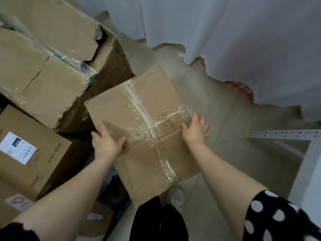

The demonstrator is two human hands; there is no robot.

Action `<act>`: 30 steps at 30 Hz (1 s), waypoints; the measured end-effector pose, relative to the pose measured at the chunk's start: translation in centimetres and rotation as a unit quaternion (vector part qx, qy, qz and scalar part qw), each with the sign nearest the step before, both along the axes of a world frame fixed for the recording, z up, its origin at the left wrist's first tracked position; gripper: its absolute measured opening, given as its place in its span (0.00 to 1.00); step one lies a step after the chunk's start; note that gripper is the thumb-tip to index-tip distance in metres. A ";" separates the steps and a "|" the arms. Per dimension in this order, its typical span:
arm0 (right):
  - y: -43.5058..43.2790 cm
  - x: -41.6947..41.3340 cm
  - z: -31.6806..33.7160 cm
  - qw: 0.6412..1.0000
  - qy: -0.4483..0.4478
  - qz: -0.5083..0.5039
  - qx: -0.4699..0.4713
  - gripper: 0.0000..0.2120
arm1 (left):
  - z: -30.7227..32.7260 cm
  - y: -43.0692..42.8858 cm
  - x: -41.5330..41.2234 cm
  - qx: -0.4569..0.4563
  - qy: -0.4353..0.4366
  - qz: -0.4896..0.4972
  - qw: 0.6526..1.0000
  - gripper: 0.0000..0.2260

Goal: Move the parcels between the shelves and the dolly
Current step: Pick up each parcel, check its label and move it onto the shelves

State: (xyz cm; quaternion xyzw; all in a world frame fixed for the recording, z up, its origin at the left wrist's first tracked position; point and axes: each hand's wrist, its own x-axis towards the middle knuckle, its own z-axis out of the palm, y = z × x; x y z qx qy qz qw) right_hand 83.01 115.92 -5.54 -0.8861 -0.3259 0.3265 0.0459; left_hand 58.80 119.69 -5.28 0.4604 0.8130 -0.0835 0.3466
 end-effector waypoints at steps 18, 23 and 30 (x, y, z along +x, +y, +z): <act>-5.9 0.4 1.4 0.964 0.107 -0.240 -0.033 0.28 | 1.0 -1.4 5.0 -0.160 -0.017 -0.259 0.952 0.54; -1.7 1.5 1.0 0.976 0.093 -0.194 0.040 0.34 | 0.6 0.2 6.0 -0.136 -0.003 -0.215 0.967 0.51; -1.1 -0.3 0.4 0.959 0.163 -0.230 0.033 0.33 | 1.5 -0.9 6.3 -0.181 0.011 -0.300 0.937 0.65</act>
